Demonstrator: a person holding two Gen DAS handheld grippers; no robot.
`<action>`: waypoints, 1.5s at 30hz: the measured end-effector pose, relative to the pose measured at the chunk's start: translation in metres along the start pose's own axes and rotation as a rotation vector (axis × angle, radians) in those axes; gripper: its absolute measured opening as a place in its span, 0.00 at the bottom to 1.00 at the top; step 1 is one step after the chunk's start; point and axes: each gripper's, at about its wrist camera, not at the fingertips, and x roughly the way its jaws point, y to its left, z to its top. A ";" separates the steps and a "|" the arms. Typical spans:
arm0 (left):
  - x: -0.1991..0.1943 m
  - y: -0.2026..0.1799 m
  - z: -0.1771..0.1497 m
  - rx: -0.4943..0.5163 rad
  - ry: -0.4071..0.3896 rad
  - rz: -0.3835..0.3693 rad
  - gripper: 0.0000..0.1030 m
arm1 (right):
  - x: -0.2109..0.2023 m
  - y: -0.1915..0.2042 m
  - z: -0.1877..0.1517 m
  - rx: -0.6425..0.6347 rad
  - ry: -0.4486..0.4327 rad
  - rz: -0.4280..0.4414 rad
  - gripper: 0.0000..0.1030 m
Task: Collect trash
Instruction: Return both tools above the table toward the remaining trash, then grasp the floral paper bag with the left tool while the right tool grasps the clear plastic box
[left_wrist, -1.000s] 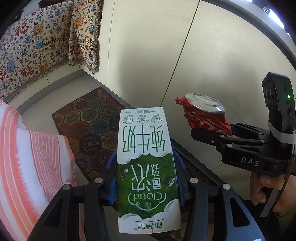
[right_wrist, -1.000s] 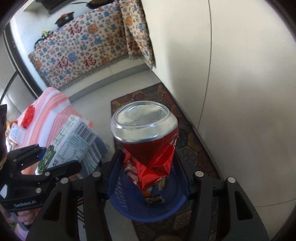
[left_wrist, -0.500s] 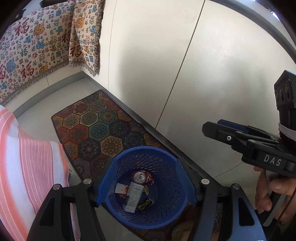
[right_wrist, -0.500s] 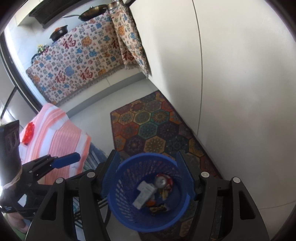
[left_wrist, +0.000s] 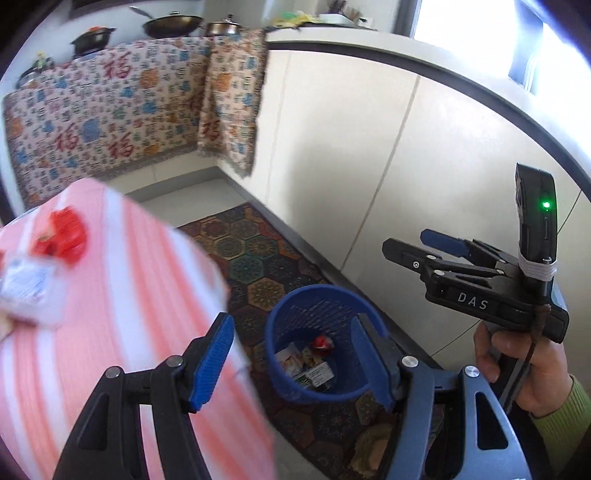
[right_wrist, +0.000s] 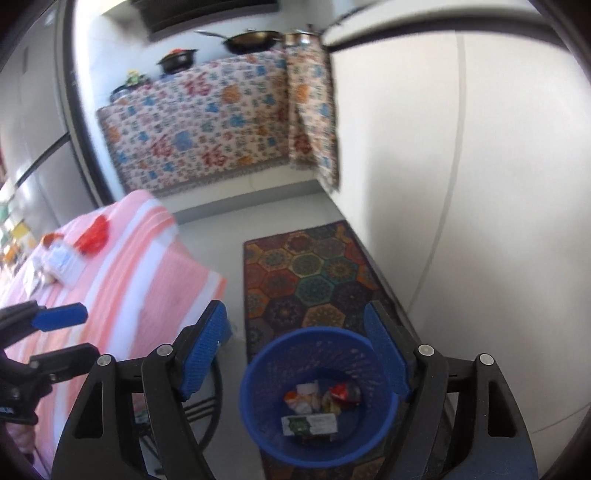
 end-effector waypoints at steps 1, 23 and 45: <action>-0.010 0.013 -0.009 -0.011 0.003 0.025 0.66 | 0.000 0.018 0.000 -0.039 -0.006 0.020 0.79; -0.089 0.255 -0.094 -0.309 0.028 0.512 0.66 | 0.054 0.299 -0.061 -0.559 0.164 0.337 0.85; -0.144 0.311 -0.113 -0.408 -0.070 0.408 0.69 | 0.054 0.294 -0.062 -0.506 0.190 0.351 0.94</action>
